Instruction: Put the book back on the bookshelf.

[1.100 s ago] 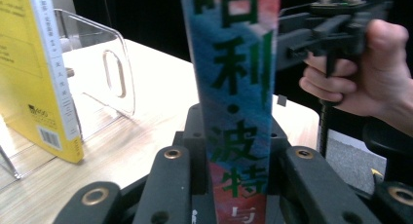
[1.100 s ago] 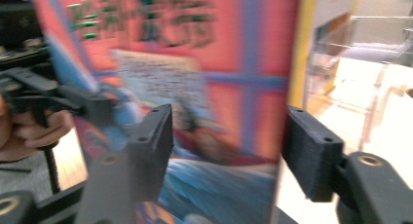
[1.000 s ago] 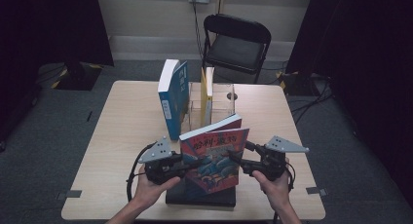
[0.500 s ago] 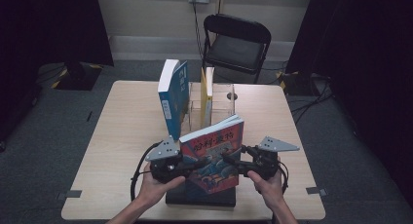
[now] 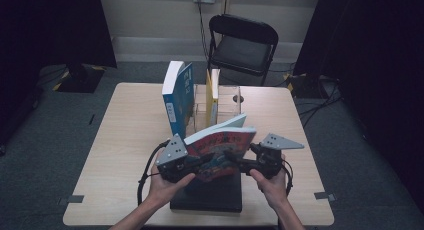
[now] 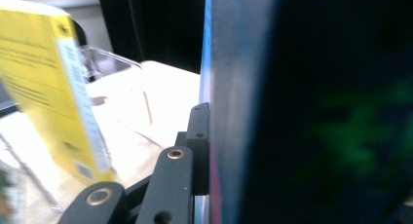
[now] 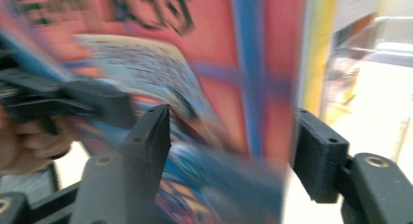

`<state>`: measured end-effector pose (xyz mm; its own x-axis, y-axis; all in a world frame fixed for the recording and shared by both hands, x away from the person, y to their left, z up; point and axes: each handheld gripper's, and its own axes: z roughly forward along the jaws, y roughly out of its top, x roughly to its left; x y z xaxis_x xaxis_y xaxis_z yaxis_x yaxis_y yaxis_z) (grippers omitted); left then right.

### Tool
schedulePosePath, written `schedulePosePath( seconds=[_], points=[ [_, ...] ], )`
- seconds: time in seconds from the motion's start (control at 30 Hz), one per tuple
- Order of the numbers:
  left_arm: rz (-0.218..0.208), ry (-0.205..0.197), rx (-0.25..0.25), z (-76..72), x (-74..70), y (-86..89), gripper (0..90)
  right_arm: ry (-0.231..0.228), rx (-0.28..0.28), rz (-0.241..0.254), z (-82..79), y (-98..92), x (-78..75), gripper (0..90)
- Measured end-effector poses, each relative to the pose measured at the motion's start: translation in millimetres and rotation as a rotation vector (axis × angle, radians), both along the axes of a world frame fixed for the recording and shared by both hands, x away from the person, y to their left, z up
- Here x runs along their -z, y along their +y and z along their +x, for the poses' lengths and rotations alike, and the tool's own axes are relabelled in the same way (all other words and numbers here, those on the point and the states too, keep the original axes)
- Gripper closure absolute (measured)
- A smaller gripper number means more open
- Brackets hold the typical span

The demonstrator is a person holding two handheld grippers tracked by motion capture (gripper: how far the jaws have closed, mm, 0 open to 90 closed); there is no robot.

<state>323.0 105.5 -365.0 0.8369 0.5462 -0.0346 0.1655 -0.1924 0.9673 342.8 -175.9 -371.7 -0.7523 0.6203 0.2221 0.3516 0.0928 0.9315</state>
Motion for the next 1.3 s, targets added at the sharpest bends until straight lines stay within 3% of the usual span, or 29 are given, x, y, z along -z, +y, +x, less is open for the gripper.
schedulePosePath(
  seconds=[0.07, 0.17, 0.37, 0.43, 0.5, 0.57, 0.7, 0.8, 0.93, 1.07, 1.17, 1.3],
  points=[
    [0.005, 0.026, -0.024, 1.7, 3.6, 9.0, 74.7, -0.01, 0.001, 0.046, 1.3, -6.3, -0.9, 38.5],
    [-0.024, 0.025, -0.062, -2.6, 16.8, 22.3, 74.6, -0.015, 0.026, 0.008, -2.4, -11.4, 1.8, 35.7],
    [-0.035, 0.01, -0.063, -4.2, 19.0, 22.3, 73.5, 0.065, 0.093, -0.056, -7.0, -31.8, 32.6, 32.5],
    [-0.057, 0.01, -0.054, -3.4, 17.8, 21.2, 67.9, 0.095, 0.117, -0.072, -8.0, -41.8, 44.7, 32.6],
    [-0.067, 0.016, -0.082, -1.3, 15.2, 19.2, 63.8, 0.132, 0.142, -0.094, -8.3, -51.0, 53.9, 32.4],
    [-0.027, 0.005, -0.135, 0.3, 13.6, 17.7, 73.2, 0.153, 0.154, -0.113, -9.1, -58.9, 59.4, 32.1],
    [-0.061, 0.064, -0.189, 3.8, 12.8, 18.3, 74.6, 0.175, 0.186, -0.132, -9.9, -73.7, 68.1, 32.4],
    [-0.087, 0.106, -0.193, 7.5, 11.1, 22.4, 74.7, 0.204, 0.215, -0.14, -6.9, -83.0, 77.9, 33.0],
    [-0.079, 0.092, -0.224, 7.6, 9.1, 27.7, 74.7, 0.228, 0.251, -0.206, -0.2, -87.6, 90.3, 30.2],
    [-0.084, 0.1, -0.274, 10.1, 5.7, 34.9, 74.8, 0.257, 0.299, -0.306, 4.1, -90.2, 101.1, 27.6],
    [-0.061, 0.09, -0.31, 11.2, 2.2, 39.0, 74.8, 0.272, 0.32, -0.35, 4.9, -92.5, 108.2, 26.5],
    [-0.077, 0.076, -0.346, 14.1, -2.4, 44.5, 74.8, 0.257, 0.33, -0.419, 5.6, -88.5, 115.2, 26.6]
  ],
)
